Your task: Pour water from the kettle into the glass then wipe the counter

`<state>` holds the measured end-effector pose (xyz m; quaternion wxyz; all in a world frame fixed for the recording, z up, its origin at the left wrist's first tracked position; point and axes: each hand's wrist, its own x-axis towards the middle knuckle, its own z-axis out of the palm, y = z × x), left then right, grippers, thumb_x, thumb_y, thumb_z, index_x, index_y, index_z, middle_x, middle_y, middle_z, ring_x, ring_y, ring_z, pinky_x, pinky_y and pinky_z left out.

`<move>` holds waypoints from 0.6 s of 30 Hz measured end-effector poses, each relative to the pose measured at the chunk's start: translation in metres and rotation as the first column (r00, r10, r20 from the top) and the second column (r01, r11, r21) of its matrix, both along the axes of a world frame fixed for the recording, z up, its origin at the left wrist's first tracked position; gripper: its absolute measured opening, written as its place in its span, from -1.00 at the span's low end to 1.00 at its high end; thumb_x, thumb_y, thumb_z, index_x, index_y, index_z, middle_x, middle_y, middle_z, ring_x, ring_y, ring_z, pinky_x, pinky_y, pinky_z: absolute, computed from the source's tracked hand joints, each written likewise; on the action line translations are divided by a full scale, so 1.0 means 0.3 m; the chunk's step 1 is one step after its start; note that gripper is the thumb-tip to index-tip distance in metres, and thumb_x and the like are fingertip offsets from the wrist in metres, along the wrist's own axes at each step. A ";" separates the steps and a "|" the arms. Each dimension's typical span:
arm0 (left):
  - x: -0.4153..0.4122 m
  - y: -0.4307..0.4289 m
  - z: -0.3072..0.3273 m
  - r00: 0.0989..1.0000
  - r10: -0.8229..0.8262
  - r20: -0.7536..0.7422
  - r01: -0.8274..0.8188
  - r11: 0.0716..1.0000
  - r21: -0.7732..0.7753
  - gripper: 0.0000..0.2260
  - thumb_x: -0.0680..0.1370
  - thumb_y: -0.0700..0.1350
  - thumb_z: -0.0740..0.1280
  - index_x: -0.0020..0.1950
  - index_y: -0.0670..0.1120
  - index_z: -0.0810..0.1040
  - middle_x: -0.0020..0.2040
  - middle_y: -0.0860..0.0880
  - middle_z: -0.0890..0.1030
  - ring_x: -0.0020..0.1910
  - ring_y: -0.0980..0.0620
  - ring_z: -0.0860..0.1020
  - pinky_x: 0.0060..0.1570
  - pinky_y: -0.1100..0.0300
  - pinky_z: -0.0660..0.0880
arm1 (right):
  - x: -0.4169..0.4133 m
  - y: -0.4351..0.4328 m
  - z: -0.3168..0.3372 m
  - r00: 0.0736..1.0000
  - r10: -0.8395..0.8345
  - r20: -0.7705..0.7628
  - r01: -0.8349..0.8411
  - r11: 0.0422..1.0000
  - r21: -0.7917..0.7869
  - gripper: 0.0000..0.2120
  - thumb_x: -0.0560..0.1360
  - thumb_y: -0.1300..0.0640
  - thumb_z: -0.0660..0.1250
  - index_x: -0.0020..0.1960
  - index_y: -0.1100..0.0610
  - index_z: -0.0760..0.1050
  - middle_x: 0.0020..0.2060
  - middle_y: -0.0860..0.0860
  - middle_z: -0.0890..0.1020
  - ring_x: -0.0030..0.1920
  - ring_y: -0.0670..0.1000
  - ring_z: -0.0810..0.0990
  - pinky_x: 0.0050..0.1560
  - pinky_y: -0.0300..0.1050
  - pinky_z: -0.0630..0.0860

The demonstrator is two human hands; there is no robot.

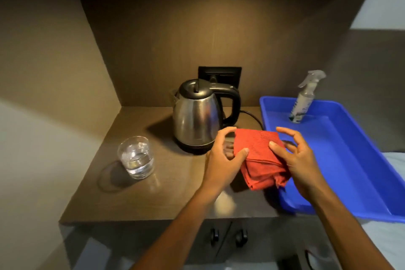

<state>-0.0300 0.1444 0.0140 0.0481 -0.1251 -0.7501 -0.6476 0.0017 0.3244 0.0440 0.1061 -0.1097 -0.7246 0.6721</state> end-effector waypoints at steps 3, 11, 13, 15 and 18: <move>-0.002 0.174 0.026 0.994 -0.066 -0.082 0.048 0.978 -0.203 -0.81 0.45 -0.08 0.41 0.03 0.10 0.54 -0.10 0.05 0.64 -0.19 0.08 0.60 -0.07 0.04 0.58 | 0.027 0.137 -0.014 0.990 -0.136 -0.049 0.144 0.927 0.345 -0.81 0.49 0.21 0.40 0.02 -0.02 0.50 -0.07 -0.08 0.60 -0.11 -0.08 0.61 -0.19 -0.14 0.54; 0.094 0.473 -0.021 0.937 -0.334 -0.102 0.090 0.514 -0.853 -0.70 0.57 0.20 0.20 0.13 0.13 0.62 0.19 -0.06 0.61 0.41 -0.16 0.31 0.38 -0.30 0.03 | 0.132 0.404 -0.107 0.869 -0.355 0.344 -0.083 0.582 0.809 -0.66 0.54 0.02 0.10 0.08 0.15 0.57 0.19 0.24 0.53 0.21 0.23 0.46 0.22 0.09 0.35; 0.148 0.475 -0.030 0.937 -0.322 -0.138 0.056 0.528 -0.847 -0.67 0.58 0.24 0.16 0.16 0.14 0.61 0.38 -0.07 0.49 0.53 -0.16 0.13 0.42 -0.34 -0.13 | 0.174 0.412 -0.119 0.814 -0.368 0.450 -0.218 0.525 0.823 -0.55 0.54 -0.07 0.00 0.26 0.07 0.50 0.33 0.19 0.42 0.34 0.18 0.33 0.31 0.15 0.21; 0.212 0.445 -0.020 0.930 -0.293 -0.221 -0.027 0.545 -0.838 -0.65 0.57 0.25 0.15 0.23 0.16 0.56 0.47 -0.09 0.40 0.56 -0.14 0.08 0.43 -0.32 -0.16 | 0.206 0.391 -0.101 0.865 -0.296 0.405 -0.231 0.481 0.846 -0.54 0.54 -0.08 -0.02 0.28 0.00 0.49 0.37 0.17 0.38 0.38 0.16 0.27 0.33 0.16 0.16; 0.297 0.364 0.015 0.892 -0.171 -0.419 -0.278 0.525 -0.805 -0.59 0.56 0.25 0.17 0.34 0.14 0.49 0.49 -0.10 0.38 0.55 -0.13 0.16 0.44 -0.32 -0.03 | 0.257 0.332 -0.041 0.970 -0.153 0.187 -0.112 0.401 0.909 -0.61 0.56 -0.07 0.06 0.30 -0.03 0.47 0.44 0.20 0.32 0.46 0.16 0.18 0.39 0.19 0.10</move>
